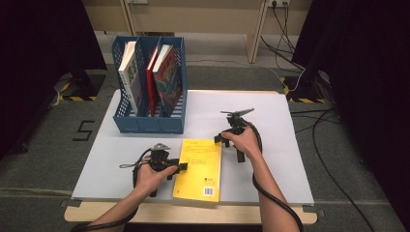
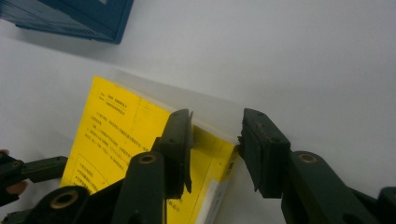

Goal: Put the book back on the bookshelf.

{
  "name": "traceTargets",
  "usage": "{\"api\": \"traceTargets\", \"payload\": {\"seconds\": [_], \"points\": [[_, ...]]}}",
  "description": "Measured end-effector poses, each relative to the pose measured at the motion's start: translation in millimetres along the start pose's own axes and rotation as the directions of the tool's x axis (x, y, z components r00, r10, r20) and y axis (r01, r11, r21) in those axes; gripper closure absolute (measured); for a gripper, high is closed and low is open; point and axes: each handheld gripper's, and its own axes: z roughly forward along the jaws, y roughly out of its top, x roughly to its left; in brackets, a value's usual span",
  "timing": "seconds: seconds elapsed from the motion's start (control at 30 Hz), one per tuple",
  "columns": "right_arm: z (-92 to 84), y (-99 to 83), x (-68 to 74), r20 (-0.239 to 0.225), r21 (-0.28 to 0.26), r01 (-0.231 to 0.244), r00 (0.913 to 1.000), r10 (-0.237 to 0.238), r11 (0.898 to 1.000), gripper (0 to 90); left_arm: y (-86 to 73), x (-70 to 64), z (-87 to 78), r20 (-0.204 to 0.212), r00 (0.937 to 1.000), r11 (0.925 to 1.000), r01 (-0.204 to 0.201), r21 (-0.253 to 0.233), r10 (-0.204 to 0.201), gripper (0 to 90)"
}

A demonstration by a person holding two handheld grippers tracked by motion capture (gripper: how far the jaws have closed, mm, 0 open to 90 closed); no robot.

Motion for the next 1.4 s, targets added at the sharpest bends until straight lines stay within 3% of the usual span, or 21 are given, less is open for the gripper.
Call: {"api": "traceTargets", "payload": {"seconds": [0.2,0.33,0.63,0.77,1.0,1.4], "points": [[1.2,1.5,3.2,0.024,0.052,0.006,0.9997,-0.007,0.999,55.0,0.2,-0.8,0.3,-0.004,1.0000,1.0000,-0.003,0.000,0.003,51.9],[2.9,0.4,1.1,0.023,0.058,0.002,0.9997,-0.003,0.998,53.2,-0.3,-1.0,0.2,0.000,1.0000,1.0000,-0.001,-0.003,0.001,52.3],[5.9,-2.6,-2.6,0.017,0.076,-0.049,0.9987,0.048,0.996,48.2,-1.2,-2.1,0.4,-0.004,1.0000,0.9999,-0.004,-0.010,0.004,53.1],[6.4,-3.6,-4.4,0.010,0.109,-0.078,0.9970,0.077,0.991,48.5,-1.3,-2.3,0.5,-0.005,1.0000,0.9999,-0.005,-0.012,0.005,53.3],[6.5,-5.7,-7.4,-0.012,0.100,-0.074,0.9971,0.076,0.992,49.4,-1.3,-1.5,0.6,0.001,1.0000,0.9999,-0.003,-0.013,0.004,53.2],[7.0,-7.1,-7.3,0.009,0.090,-0.041,0.9992,0.040,0.995,56.2,0.1,-0.3,0.4,0.007,1.0000,1.0000,-0.001,0.002,0.001,53.1]]}}
